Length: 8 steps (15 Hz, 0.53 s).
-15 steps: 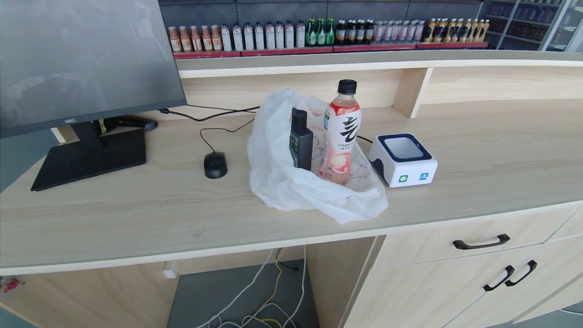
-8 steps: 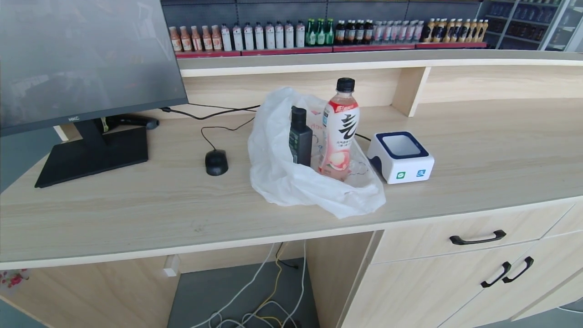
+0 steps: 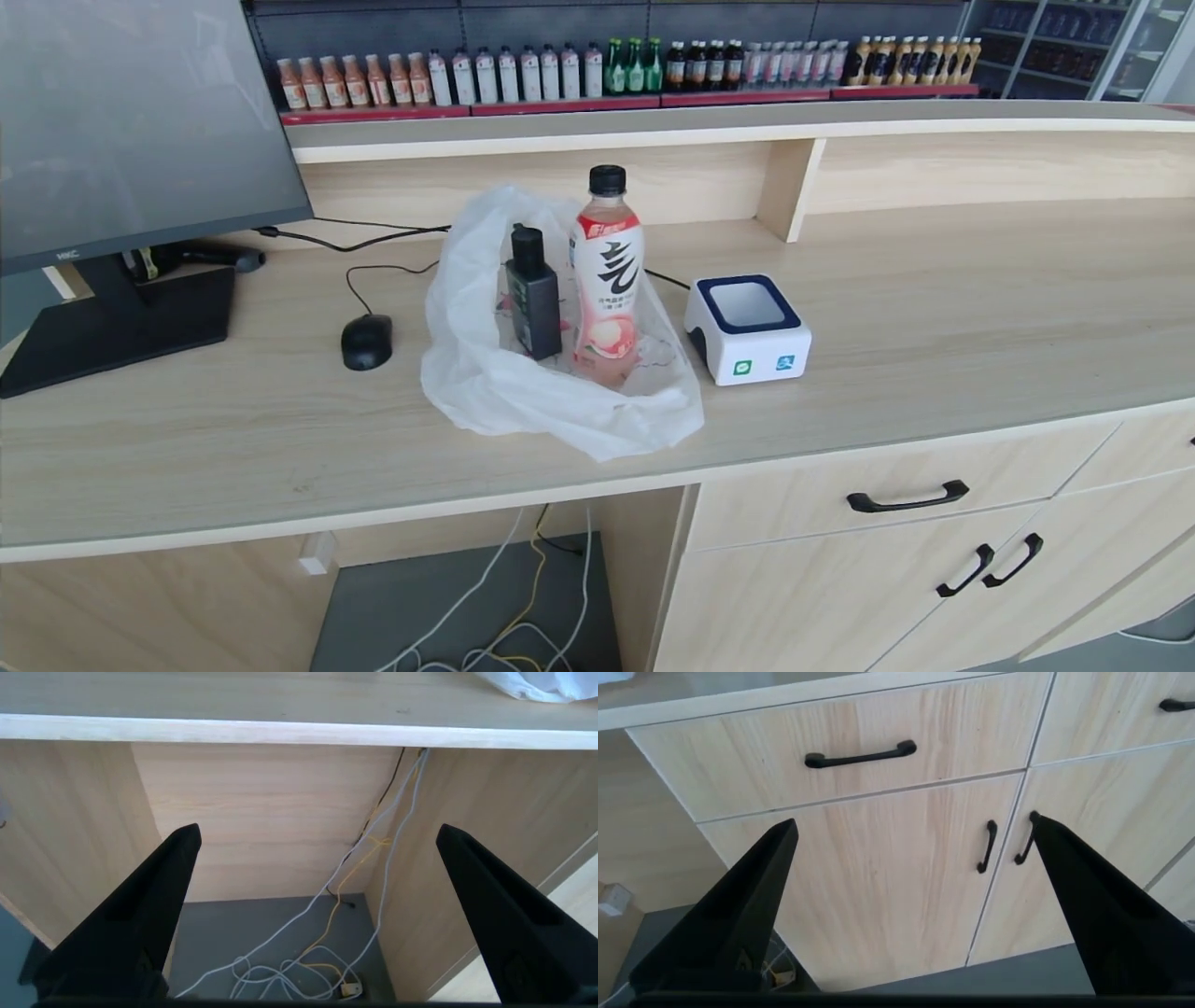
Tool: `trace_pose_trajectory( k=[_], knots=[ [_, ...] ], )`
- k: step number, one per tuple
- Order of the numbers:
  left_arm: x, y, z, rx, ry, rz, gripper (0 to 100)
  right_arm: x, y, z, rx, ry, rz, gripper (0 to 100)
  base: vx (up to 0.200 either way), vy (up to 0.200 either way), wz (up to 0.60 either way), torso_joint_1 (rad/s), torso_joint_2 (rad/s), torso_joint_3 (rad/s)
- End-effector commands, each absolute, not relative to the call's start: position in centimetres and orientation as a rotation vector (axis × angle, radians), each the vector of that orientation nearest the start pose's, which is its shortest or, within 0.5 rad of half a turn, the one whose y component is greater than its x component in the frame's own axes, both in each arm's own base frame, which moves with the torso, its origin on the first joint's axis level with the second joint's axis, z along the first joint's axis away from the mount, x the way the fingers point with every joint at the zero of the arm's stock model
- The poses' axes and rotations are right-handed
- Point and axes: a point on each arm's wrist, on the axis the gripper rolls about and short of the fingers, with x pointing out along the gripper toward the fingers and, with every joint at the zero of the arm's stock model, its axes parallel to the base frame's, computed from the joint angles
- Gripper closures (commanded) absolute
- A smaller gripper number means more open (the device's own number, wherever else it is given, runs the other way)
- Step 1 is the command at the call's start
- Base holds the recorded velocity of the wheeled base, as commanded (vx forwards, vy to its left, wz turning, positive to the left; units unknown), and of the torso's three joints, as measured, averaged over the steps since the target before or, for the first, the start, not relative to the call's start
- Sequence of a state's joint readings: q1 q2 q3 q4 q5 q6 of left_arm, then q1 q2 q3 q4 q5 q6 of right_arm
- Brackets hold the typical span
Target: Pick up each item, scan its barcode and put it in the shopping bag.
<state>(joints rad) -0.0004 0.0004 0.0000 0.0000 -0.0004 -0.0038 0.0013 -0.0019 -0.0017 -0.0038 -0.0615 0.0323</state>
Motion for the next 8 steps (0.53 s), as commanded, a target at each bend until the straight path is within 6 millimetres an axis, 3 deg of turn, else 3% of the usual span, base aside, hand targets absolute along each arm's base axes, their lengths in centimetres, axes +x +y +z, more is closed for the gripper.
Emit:
trace_pose_trajectory(
  k=[1, 3, 6, 8],
  knots=[
    [-2.28, 0.00, 7.53, -0.005, 0.002, -0.002, 0, -2.30, -0.14, 7.64, 0.025, -0.007, -0.060, 0, 0.000, -0.200, 0.00, 0.007, 0.00, -0.002],
    [-2.28, 0.00, 7.53, -0.005, 0.002, 0.000, 0, -2.28, -0.14, 7.66, 0.020, -0.007, -0.058, 0, 0.000, -0.200, 0.00, 0.007, 0.00, 0.002],
    [-2.28, 0.00, 7.53, -0.006, 0.002, 0.000, 0, -2.30, -0.13, 7.64, 0.008, -0.006, -0.057, 0, 0.000, -0.200, 0.60, -0.002, 0.00, -0.002],
    [-2.27, 0.00, 7.54, -0.006, 0.003, 0.000, 0, -2.28, -0.13, 7.64, 0.017, -0.005, -0.057, 0, 0.000, -0.200, 0.00, 0.005, 0.00, 0.002]
  ],
)
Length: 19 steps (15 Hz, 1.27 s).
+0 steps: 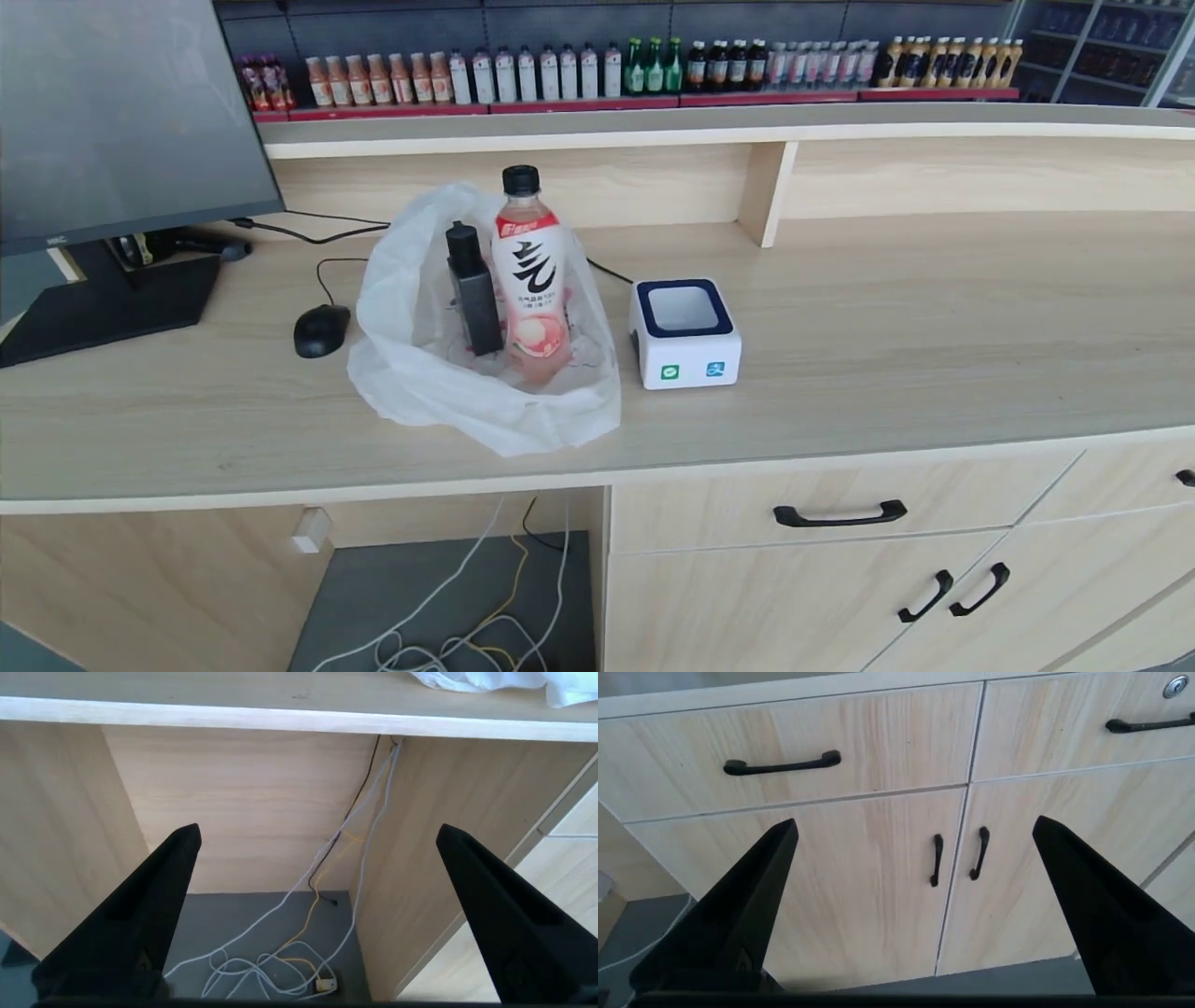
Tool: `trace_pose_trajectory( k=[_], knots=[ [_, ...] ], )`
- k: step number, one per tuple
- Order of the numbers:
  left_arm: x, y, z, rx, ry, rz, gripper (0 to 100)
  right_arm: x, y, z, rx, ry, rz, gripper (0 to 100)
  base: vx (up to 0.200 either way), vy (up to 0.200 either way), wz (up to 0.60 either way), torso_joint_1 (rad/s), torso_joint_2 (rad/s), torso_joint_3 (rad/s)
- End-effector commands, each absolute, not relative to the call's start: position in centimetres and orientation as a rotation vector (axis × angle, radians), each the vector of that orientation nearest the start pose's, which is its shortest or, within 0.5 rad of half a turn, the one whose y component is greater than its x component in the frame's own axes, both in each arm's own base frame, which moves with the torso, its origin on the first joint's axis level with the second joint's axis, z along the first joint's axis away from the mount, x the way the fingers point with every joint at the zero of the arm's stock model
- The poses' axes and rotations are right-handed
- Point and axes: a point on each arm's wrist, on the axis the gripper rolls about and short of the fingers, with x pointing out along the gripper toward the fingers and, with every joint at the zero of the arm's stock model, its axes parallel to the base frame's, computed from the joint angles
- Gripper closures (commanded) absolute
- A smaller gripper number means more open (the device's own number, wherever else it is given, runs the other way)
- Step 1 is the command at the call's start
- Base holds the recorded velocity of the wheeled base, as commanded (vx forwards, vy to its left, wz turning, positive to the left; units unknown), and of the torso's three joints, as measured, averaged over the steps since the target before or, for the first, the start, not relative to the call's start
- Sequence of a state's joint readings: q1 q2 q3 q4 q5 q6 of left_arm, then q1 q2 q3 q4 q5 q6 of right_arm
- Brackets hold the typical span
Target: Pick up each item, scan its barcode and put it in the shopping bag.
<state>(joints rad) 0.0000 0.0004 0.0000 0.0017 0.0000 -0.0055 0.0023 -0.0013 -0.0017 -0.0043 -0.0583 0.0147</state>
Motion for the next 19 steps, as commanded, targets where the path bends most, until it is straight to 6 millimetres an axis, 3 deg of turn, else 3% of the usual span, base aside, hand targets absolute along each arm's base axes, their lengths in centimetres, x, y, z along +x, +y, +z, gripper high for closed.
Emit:
trace_pose_trajectory(
  k=[1, 8, 19],
  knots=[
    [-2.28, 0.00, 7.53, -0.006, 0.002, 0.000, 0, -2.30, -0.13, 7.64, 0.017, -0.007, -0.057, 0, 0.000, -0.200, 0.00, -0.002, 0.00, 0.012],
    [-2.28, 0.00, 7.55, -0.006, 0.000, 0.000, 0, -2.30, -0.13, 7.64, 0.017, -0.007, -0.057, 0, 0.000, -0.200, 0.00, 0.000, 0.00, 0.002],
    [-2.28, 0.00, 7.55, -0.005, 0.000, 0.000, 0, -2.30, -0.13, 7.64, 0.017, -0.007, -0.057, 0, 0.000, 0.000, 0.00, 0.000, 0.00, 0.000]
  ],
)
